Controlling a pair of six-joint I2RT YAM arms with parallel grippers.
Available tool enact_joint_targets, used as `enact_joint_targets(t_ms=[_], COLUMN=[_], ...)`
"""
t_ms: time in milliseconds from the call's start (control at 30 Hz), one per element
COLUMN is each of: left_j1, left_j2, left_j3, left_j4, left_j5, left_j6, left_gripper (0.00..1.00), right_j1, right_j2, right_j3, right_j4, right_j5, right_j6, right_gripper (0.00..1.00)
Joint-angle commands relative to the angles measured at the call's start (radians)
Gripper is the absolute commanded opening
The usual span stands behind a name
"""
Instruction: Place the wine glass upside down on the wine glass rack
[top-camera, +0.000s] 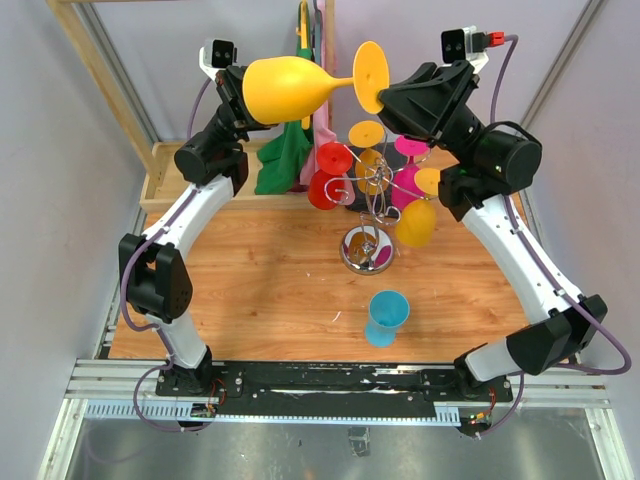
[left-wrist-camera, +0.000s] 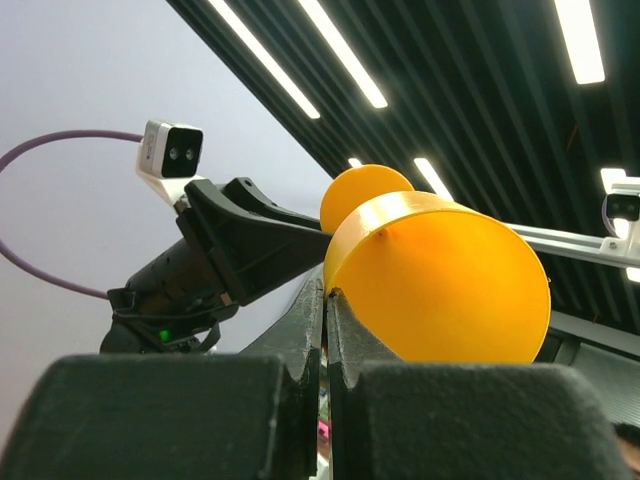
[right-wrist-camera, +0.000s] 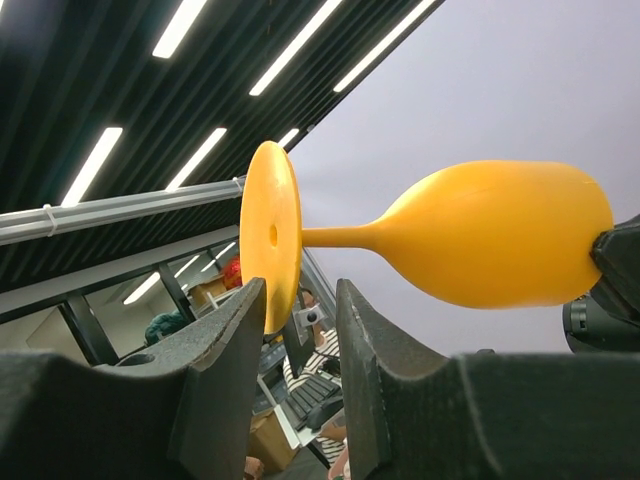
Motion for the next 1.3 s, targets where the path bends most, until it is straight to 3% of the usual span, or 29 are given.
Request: enact_joint_targets(t_ms=[0,100,300,400,600,867,1133,1267], left_j1=[0.009,0.009,0.008,0.01,0.029,0.114,0.27,0.317], left_j2=[0.003,0.003,0.001,-0.004,-0.026,-0.091,-0.172,-0.227], left_j3=[0.0,-0.001,-0.005,-0.004,-0.03,-0.132,-0.284,-0.332], left_j4=[0.234,0.229,0.22,0.21,0.181,0.148,0.134,0.056], left_j5=[-0.007,-0.002,0.006,0.021,0.051,0.096,0.155,0.22], left_j6=[-0.167,-0.165,-0.162,-0.154,-0.129,-0.094,-0.079,-0.024], left_gripper=[0.0,0.0,0.0,0.02,0.33,0.5,0.55,0.54], right_j1=[0.025,0.029,0.039,0.038,0.039,0.037,-0.005,-0.067], right_j2=[0.006,0.01,0.011,0.002,-0.001,-0.011,-0.108,-0.194], right_j3=[0.05,0.062,0.074,0.067,0.073,0.085,0.088,0.107], right_j4=[0.0,-0.009,-0.03,-0.032,-0.011,-0.01,-0.258,-0.539], right_j5=[0.006,0.007,0.008,0.012,0.02,0.026,0.01,-0.002], right_j6=[-0.029,-0.032,-0.042,-0.056,-0.052,-0.069,-0.283,-0.487], right_gripper=[0.35,0.32,0.02,0.01,0.01,0.01,0.01,0.01])
